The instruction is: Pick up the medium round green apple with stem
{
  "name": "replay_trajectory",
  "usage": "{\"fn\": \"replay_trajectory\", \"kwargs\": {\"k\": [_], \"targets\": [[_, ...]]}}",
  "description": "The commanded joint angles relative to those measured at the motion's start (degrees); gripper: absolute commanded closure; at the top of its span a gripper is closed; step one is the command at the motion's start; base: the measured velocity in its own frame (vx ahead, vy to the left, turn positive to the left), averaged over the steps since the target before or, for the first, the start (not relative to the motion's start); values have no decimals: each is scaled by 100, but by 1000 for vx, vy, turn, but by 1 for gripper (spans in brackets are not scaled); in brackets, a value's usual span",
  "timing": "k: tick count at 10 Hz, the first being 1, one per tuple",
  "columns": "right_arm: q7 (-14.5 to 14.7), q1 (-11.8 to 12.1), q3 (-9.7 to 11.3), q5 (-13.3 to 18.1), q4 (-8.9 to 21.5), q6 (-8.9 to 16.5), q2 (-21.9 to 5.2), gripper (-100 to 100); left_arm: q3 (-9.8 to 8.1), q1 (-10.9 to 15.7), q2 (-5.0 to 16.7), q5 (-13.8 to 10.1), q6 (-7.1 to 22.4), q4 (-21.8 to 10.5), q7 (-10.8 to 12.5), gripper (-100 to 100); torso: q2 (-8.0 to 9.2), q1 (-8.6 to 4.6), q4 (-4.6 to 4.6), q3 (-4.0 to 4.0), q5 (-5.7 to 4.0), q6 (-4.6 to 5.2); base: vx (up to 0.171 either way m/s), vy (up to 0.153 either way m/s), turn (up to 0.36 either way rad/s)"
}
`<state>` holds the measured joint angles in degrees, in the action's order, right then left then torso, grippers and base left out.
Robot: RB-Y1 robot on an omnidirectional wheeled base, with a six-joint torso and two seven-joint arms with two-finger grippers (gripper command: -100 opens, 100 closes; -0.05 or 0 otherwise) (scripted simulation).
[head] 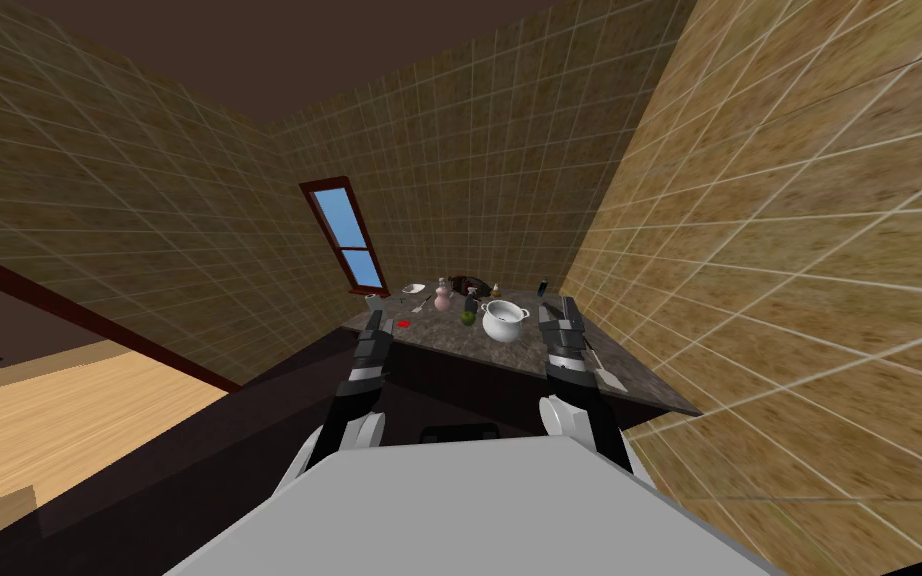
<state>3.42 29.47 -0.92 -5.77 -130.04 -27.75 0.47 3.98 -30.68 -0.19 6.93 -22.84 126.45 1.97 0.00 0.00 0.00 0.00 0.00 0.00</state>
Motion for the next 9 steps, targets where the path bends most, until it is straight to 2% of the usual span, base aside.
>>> {"fn": "replay_trajectory", "kwargs": {"k": [1, 6, 7, 9], "targets": [[22, -21, 1, 35, 42, 5, -214, -100, 0, 0, 0, 0, 0, 0, 0, 0, 0, 0, 0, 0, 0, 0, 1, 14, 5], [184, -192, 9, 273, 320, 39, -1095, -100, 1, 0, -1, 0, 0, 0, 0, 0, -9, 27, -2, -5, 6, 0, 15, 66, -2], [184, -192, 9, 273, 320, 39, -1173, -100, 1, 0, -1, 0, 0, 0, 0, 0, -11, 30, -2, -6, 7, -1, 5, 64, -5], [278, -300, 9, 405, 463, 57, -1568, -100, 1, 0, -1, 0, 0, 0, 0, 0, 0, 23, 0, 0, 5, 0, 2, 76, -10]]}}
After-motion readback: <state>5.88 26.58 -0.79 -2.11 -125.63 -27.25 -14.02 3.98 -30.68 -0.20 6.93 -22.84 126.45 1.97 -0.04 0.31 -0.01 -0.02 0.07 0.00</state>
